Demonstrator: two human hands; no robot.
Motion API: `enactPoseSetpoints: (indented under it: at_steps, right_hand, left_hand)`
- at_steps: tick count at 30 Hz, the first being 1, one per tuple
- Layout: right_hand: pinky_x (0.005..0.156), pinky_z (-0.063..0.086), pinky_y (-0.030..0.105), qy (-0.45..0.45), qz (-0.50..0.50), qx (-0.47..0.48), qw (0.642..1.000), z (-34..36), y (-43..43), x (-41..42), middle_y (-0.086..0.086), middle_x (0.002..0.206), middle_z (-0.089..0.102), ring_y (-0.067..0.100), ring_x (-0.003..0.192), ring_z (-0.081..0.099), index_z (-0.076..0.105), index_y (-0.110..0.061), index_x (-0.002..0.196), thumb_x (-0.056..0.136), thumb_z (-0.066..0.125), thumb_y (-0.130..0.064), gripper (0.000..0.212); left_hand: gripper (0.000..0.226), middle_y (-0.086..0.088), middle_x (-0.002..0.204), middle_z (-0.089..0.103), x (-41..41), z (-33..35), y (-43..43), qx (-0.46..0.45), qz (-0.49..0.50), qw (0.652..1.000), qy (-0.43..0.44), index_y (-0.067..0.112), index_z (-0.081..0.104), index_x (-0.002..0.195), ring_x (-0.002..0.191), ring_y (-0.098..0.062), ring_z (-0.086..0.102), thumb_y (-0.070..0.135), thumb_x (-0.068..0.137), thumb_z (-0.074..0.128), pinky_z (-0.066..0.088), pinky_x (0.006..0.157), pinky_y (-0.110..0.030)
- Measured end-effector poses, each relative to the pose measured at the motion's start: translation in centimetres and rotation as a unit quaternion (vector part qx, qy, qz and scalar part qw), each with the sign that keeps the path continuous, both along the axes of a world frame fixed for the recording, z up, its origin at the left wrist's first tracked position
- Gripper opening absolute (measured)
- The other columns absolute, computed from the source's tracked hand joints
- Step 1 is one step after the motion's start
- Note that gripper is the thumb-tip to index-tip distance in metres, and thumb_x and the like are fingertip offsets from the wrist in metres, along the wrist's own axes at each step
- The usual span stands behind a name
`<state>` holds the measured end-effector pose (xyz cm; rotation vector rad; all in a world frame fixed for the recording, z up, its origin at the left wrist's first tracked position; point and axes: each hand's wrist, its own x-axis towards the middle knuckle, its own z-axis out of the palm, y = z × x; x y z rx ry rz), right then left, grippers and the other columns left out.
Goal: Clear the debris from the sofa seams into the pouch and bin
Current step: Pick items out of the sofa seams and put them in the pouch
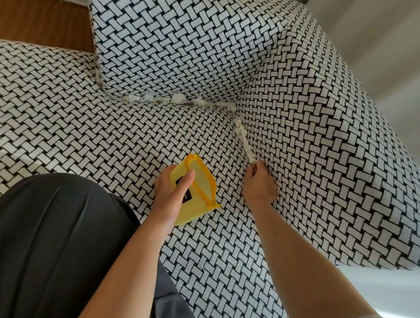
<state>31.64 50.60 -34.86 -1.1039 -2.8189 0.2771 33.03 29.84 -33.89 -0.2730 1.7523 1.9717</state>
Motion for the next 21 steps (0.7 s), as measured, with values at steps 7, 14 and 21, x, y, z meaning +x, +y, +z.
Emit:
enactPoseSetpoints:
  at_steps: [7,14,21]
  right_hand:
    - [0.043,0.031,0.018,0.119,0.083,-0.070,0.987,-0.1,-1.7,3.5,-0.010,0.062,0.054,0.002,0.046,0.042,0.062,-0.020,0.093,0.094,0.051,-0.026,0.013]
    - [0.041,0.025,0.013,0.244,0.125,-0.366,0.889,5.1,-6.3,5.5,-0.013,0.044,0.041,0.002,0.041,0.028,0.055,-0.024,0.063,0.092,0.052,-0.023,0.030]
    - [0.047,0.036,0.012,0.230,0.194,-0.391,0.870,7.3,-9.5,5.1,-0.008,0.059,0.054,0.000,0.049,0.040,0.067,-0.019,0.082,0.087,0.061,-0.018,0.007]
  left_hand:
    - [0.088,-0.006,0.143,0.028,0.1,0.0,-0.1,-0.004,-0.008,1.000,-0.007,0.026,0.029,0.140,0.124,-0.027,0.038,0.072,0.069,0.053,0.038,0.093,-0.043]
    - [0.087,-0.009,0.143,0.028,0.2,0.4,-0.1,-0.010,-0.007,1.000,-0.001,0.024,0.029,0.141,0.123,-0.028,0.039,0.067,0.068,0.049,0.037,0.088,-0.039]
    - [0.082,-0.012,0.139,0.036,0.4,1.1,-0.1,0.040,0.000,0.999,-0.023,0.024,0.034,0.136,0.119,-0.028,0.047,0.066,0.068,0.052,0.046,0.093,-0.047]
